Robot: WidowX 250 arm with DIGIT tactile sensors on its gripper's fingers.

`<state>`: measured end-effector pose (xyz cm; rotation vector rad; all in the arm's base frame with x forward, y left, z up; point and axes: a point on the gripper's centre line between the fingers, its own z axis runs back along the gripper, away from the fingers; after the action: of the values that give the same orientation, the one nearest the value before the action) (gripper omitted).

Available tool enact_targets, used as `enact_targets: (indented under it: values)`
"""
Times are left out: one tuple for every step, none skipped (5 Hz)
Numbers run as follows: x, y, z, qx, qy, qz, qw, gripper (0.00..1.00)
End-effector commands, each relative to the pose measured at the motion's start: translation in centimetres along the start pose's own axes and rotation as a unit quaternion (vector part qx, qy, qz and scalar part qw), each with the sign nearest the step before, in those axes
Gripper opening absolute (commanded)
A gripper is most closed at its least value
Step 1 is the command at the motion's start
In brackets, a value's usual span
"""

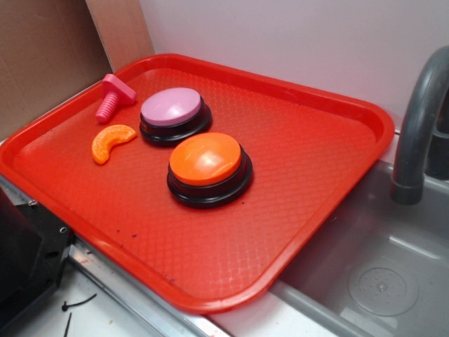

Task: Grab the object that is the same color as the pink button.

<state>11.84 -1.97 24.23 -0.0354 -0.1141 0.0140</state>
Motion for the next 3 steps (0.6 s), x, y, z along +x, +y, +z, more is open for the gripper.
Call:
enact_targets:
  values:
    - [0.0, 0.0, 0.0, 0.000, 0.000, 0.000, 1.000, 1.00]
    - [0.6, 0.6, -1.1, 0.015, -0.005, 0.041, 0.999, 1.00]
    - [1.0, 1.7, -3.1, 0.014, -0.030, 0.114, 0.993, 1.00]
